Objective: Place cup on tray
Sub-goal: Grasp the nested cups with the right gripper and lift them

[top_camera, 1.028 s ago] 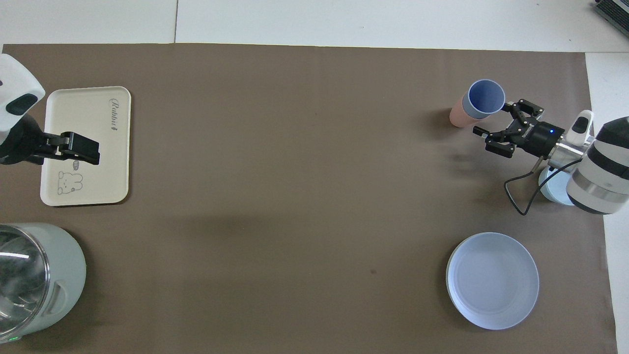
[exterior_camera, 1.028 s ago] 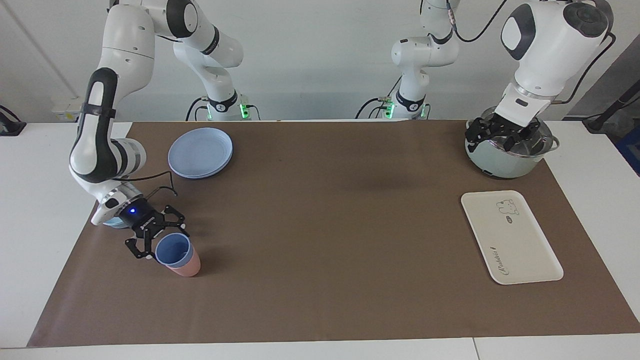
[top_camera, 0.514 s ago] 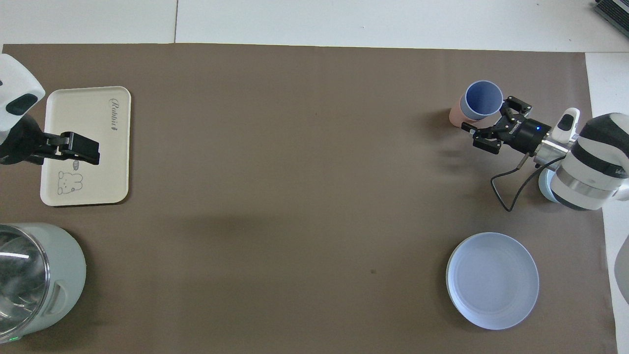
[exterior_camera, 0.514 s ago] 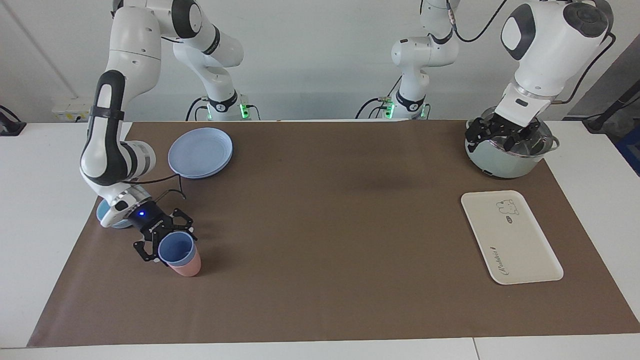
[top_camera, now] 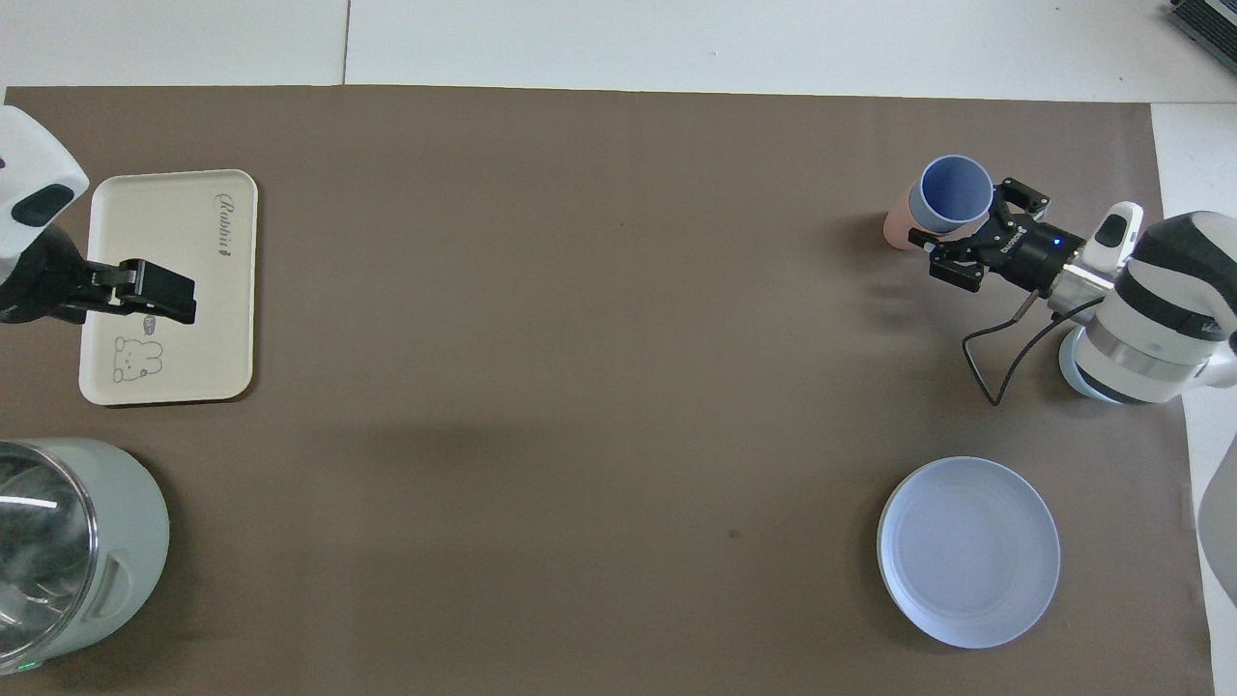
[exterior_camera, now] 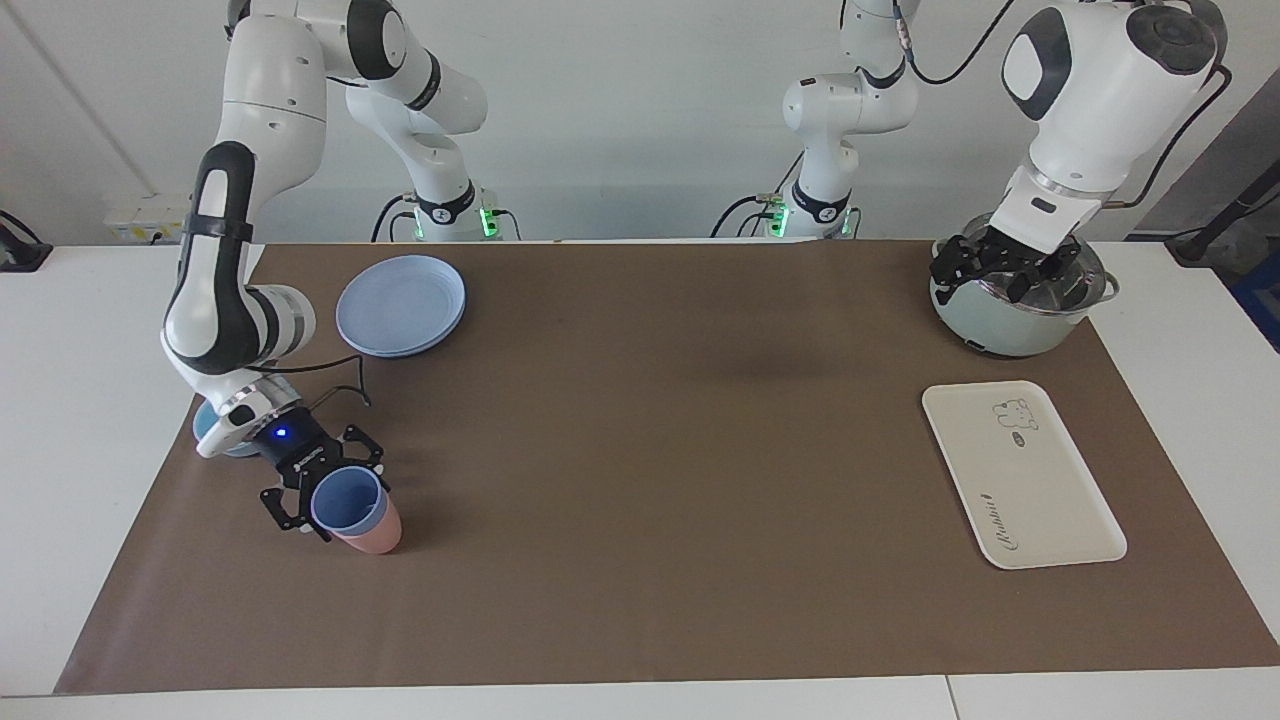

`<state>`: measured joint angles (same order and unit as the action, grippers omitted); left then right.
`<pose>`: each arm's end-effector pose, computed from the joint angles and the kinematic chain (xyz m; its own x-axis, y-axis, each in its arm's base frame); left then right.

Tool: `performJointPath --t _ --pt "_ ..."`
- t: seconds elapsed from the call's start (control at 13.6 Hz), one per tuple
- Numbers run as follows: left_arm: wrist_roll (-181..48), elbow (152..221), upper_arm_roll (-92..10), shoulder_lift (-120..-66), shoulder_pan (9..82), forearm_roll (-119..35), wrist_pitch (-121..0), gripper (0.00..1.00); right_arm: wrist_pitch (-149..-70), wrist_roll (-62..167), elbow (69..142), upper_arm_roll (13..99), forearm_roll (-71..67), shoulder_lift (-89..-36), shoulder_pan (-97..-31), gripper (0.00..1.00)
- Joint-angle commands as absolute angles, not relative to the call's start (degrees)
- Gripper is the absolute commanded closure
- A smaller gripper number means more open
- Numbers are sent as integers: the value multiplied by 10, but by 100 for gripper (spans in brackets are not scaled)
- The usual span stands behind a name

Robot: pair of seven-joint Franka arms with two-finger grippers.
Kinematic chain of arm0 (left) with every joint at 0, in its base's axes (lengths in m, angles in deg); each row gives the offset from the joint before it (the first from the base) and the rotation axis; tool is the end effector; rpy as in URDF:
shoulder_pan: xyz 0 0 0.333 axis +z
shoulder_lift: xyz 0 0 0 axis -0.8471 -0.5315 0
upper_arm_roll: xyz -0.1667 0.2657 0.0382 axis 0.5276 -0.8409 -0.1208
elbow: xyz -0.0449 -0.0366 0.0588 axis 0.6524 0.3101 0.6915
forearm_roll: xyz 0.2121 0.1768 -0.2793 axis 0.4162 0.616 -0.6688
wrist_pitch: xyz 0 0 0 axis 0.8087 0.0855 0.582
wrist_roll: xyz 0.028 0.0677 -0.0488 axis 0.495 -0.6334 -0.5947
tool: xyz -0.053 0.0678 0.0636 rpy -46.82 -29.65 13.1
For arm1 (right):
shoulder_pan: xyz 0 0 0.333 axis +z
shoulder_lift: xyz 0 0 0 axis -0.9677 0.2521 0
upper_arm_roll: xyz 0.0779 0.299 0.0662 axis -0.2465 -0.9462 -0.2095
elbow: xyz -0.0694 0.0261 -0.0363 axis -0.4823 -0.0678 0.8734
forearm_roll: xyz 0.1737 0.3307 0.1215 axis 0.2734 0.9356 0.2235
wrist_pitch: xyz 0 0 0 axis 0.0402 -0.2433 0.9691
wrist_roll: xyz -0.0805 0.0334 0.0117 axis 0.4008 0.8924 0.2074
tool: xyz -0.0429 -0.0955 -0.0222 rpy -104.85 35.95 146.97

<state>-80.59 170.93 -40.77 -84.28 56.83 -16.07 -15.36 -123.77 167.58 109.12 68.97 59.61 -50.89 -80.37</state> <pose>0.5620 -0.0417 0.5883 0.9977 -0.0608 -0.0292 -0.0612 -0.9980 -0.0145 0.6416 -0.0943 0.2733 0.3626 0.3104 0.8787 0.7011 -0.7121 -0.0377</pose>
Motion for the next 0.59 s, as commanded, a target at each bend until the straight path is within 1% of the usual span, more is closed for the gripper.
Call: performJointPath --t 0.0,0.22,0.29,0.37,0.44,0.51 --pt "-815 1733 -409 -822 571 -167 -159 0 -1246 1693 1078 686 618 -496 -805 0" --pt "-814 1732 -409 -822 567 -167 -161 0 -1246 1694 1079 686 622 -496 -804 0" --pt "-814 1733 -408 -822 563 -167 -158 0 -1247 1694 1079 686 622 -496 -804 2" --pt "-813 1734 -407 -822 562 -167 -158 0 -1247 1695 1078 686 622 -496 -804 9" --pt "-813 1733 -406 -822 562 -167 -158 0 -1248 1696 1078 686 622 -496 -804 29" --pt "-814 1733 -406 -822 562 -167 -159 0 -1247 1697 1078 686 618 -496 -803 77"
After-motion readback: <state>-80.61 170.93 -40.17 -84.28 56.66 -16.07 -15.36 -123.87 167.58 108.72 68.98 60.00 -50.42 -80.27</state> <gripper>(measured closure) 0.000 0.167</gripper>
